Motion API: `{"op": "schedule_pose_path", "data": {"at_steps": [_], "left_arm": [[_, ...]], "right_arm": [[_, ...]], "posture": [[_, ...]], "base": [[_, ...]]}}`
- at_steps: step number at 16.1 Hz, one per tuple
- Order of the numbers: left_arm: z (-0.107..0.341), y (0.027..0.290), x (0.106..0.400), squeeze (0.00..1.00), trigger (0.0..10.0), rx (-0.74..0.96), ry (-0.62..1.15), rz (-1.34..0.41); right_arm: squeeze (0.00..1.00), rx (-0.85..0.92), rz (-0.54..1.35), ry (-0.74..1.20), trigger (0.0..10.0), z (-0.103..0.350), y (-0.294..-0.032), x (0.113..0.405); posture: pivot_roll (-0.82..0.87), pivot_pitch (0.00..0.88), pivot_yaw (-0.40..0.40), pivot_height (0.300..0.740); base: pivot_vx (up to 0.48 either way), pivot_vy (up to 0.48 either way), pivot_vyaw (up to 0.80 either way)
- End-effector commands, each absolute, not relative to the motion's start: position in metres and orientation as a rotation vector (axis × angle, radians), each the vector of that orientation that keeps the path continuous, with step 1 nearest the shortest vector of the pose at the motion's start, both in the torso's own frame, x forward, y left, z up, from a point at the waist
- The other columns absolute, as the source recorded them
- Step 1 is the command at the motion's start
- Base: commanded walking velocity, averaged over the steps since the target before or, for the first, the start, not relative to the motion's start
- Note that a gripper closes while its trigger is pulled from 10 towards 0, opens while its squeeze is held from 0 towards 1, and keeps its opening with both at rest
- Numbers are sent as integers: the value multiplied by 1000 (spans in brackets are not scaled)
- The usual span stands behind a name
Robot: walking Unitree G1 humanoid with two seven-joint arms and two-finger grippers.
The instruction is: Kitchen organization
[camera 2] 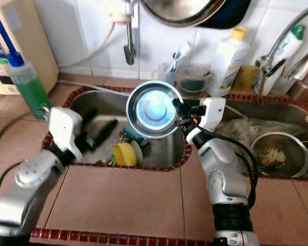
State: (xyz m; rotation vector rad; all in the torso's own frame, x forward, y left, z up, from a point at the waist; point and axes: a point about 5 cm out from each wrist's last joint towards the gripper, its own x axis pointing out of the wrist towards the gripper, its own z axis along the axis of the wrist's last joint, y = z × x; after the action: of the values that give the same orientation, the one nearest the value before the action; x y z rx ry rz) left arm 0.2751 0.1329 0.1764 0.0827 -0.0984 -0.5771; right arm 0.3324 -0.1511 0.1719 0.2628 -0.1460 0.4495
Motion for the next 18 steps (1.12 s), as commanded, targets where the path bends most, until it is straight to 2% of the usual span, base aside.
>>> {"op": "schedule_pose_path", "data": {"at_steps": [1, 3, 10, 18], "left_arm": [[183, 128, 268, 0, 10000, 82, -107, -623], [188, 124, 254, 0, 10000, 65, -94, -664], [193, 119, 238, 0, 10000, 55, -51, -721], [199, 110, 229, 0, 10000, 24, -35, -810]], "right_arm": [[0, 247, 456, -132, 10000, 173, -153, 336], [0, 222, 467, -85, 10000, 167, -156, 343], [0, 192, 472, -5, 10000, 162, -159, 361], [0, 183, 576, 51, 10000, 156, -152, 360]], "posture": [[-108, 211, -24, 740], [-94, 250, -22, 740], [-67, 282, -23, 740], [-62, 292, -24, 740]], "base": [[0, 0, 0], [0, 0, 0], [0, 0, 0], [0, 0, 0]]}}
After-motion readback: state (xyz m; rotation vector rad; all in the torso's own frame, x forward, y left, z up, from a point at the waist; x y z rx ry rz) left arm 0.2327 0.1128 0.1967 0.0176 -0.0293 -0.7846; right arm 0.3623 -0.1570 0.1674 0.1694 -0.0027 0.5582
